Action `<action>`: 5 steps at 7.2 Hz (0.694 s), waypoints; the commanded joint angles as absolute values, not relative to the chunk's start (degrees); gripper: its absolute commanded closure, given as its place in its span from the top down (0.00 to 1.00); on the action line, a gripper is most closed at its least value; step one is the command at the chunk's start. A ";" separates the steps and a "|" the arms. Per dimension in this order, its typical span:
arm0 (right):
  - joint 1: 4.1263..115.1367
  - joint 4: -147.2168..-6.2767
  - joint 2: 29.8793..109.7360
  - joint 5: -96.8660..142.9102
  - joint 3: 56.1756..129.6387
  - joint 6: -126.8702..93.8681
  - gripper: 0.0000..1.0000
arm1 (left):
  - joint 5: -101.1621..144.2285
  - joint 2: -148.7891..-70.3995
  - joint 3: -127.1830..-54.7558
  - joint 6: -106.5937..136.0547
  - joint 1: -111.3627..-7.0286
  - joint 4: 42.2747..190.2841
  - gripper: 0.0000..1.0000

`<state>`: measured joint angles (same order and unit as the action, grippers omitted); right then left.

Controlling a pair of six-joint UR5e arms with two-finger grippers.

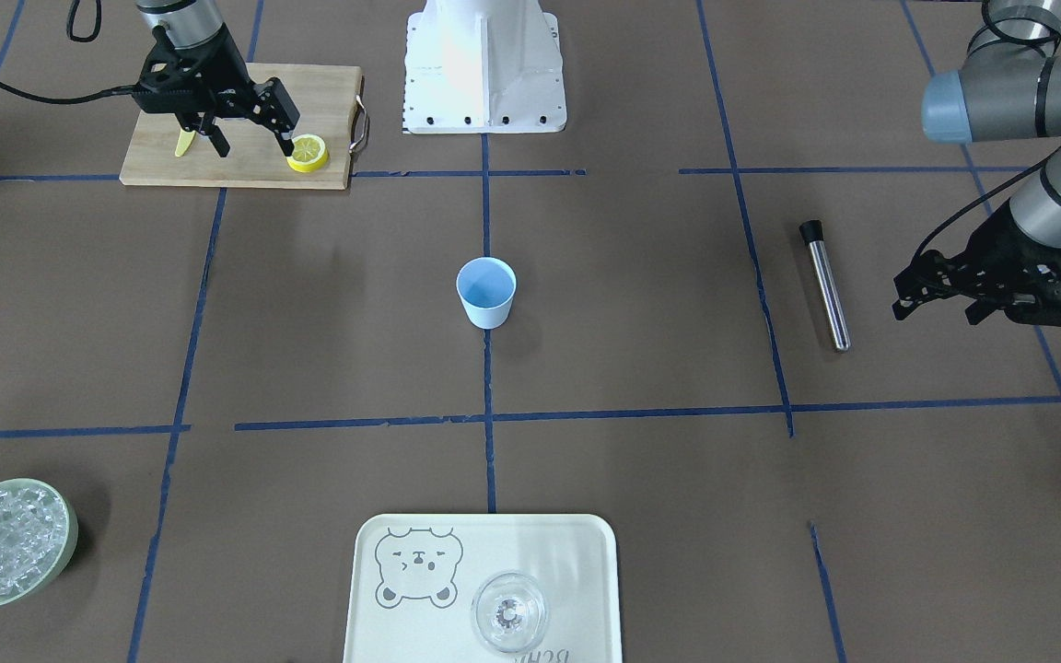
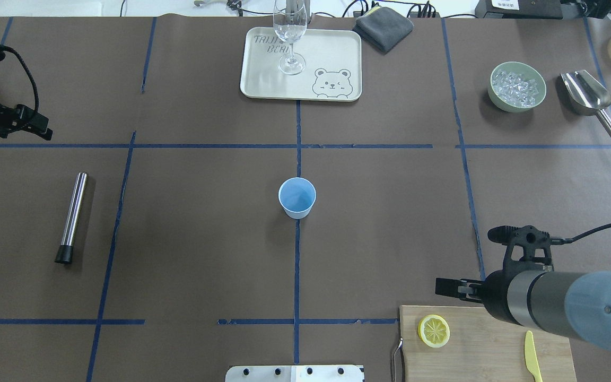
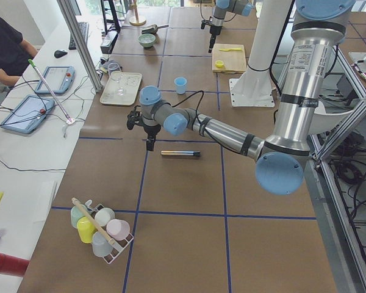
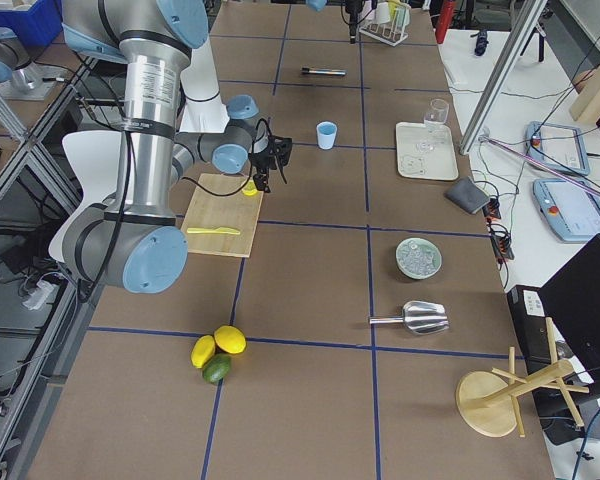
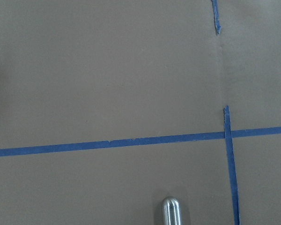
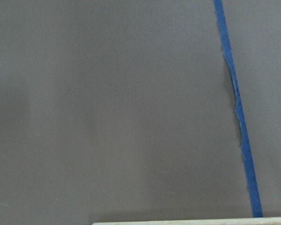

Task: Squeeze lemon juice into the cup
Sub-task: 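Move the right gripper down toward the lemon slice on the wooden board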

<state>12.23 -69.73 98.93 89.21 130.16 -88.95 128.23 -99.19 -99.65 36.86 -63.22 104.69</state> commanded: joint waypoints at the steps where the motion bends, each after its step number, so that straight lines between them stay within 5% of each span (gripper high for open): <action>1: 8.62 -69.79 96.52 86.93 126.15 -89.39 1.00 | 128.23 -99.66 -99.14 36.83 -63.11 104.85 1.00; 5: 4.76 -69.87 95.27 86.40 124.28 -89.47 1.00 | 128.32 -99.76 -98.35 36.83 -63.11 106.17 1.00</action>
